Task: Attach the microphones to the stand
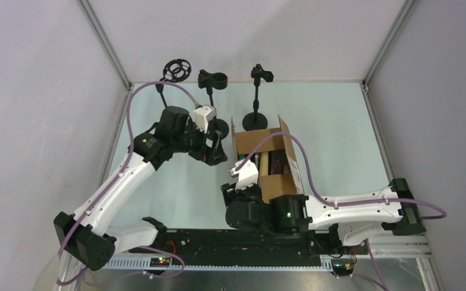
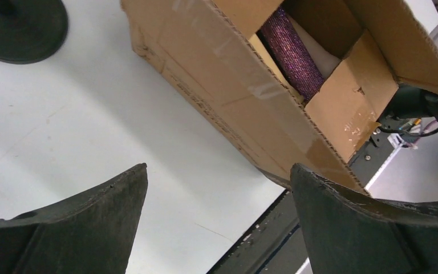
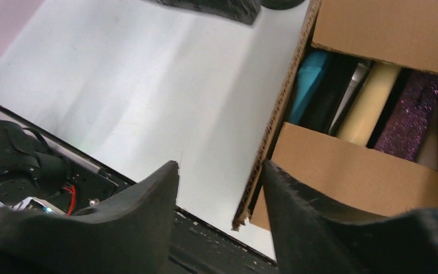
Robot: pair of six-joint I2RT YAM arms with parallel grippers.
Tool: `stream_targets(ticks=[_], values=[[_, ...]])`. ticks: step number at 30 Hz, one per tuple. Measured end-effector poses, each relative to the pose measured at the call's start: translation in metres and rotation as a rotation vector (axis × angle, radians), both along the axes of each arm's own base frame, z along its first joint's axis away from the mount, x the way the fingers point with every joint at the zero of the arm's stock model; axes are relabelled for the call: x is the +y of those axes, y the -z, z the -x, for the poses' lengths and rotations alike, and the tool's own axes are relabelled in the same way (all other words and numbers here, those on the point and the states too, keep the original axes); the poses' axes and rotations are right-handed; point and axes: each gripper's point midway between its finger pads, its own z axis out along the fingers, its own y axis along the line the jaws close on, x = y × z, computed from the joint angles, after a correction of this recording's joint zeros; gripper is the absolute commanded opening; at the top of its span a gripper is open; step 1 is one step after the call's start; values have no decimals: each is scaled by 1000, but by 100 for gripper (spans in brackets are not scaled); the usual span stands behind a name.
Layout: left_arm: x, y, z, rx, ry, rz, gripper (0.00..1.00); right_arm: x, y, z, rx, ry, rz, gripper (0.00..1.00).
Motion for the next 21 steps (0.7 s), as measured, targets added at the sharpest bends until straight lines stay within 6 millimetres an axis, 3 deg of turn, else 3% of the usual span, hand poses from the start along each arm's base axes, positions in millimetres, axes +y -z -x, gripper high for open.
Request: stream_targets(ticks=[4, 8, 16, 21], values=[[-14, 6, 7, 39, 27, 5, 98, 4, -11, 0, -17, -19, -17, 66], [-21, 8, 8, 62, 28, 14, 98, -10, -29, -2, -38, -17, -41, 66], [-45, 4, -8, 114, 19, 34, 98, -93, -92, -21, -105, 90, -156, 66], [-65, -14, -12, 103, 48, 70, 98, -137, -90, -43, -102, 201, -119, 67]])
